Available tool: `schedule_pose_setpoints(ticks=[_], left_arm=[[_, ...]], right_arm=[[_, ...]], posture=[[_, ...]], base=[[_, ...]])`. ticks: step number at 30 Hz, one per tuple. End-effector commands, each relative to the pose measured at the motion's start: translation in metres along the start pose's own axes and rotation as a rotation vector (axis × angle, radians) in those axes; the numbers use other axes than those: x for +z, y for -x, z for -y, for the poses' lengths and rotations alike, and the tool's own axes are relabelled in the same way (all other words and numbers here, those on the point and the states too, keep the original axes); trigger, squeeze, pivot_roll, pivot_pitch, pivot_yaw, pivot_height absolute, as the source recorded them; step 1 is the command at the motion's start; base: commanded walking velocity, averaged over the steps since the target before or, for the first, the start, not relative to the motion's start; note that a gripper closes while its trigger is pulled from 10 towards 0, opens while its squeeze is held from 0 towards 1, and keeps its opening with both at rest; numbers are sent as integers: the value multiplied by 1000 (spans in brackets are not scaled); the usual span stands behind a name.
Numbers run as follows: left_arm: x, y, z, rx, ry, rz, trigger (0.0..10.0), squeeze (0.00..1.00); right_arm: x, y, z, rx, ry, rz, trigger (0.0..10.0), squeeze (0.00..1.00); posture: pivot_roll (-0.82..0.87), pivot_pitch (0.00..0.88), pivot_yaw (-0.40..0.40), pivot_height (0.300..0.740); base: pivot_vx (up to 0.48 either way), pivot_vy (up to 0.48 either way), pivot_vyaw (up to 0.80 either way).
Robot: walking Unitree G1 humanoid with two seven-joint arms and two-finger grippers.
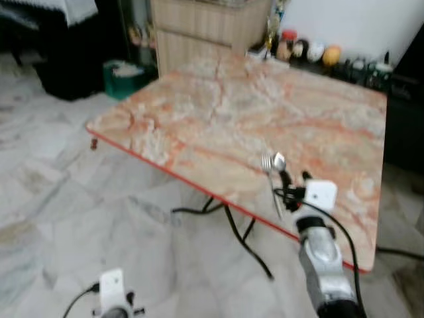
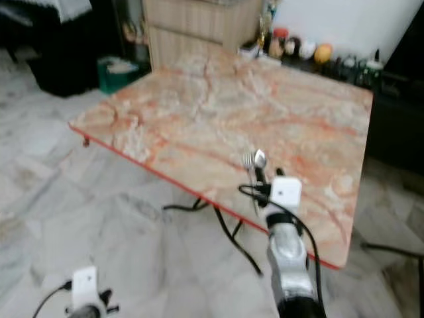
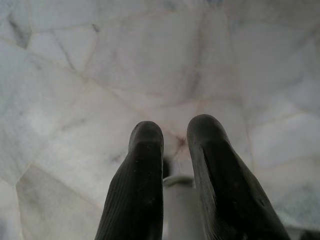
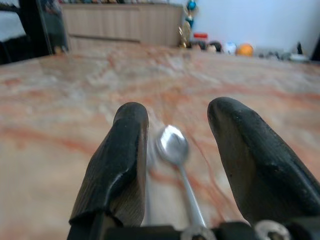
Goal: Setting the table
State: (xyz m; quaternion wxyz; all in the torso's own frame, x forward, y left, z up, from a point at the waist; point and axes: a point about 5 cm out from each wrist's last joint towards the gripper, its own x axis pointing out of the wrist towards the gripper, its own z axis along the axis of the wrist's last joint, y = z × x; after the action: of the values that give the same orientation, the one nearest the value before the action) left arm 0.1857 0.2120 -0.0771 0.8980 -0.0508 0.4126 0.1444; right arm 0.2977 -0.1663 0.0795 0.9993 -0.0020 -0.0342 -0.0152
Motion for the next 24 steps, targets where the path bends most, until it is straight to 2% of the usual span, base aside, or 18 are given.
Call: schedule_pose_setpoints(ticks=[1, 17, 19, 24], left_arm=[[-5, 1, -9, 21, -15, -22, 10000, 0], [-7, 2, -9, 15, -12, -30, 10000, 0], [-8, 2, -9, 12, -11, -33, 10000, 0], [-9, 2, -8, 5, -13, -36, 10000, 0]], right_arm=[[3, -1, -9, 23, -10, 8, 10000, 0], [-1, -2, -10, 26, -9, -18, 10000, 0], [-6, -3, -10, 22, 13, -56, 10000, 0], [-13, -5, -10, 15, -2, -112, 10000, 0]], posture=[[32, 1, -93, 740], [33, 14, -94, 740], [33, 14, -94, 740], [32, 17, -92, 740]], base=[[0, 0, 0], [0, 0, 0], [0, 0, 0], [0, 0, 0]])
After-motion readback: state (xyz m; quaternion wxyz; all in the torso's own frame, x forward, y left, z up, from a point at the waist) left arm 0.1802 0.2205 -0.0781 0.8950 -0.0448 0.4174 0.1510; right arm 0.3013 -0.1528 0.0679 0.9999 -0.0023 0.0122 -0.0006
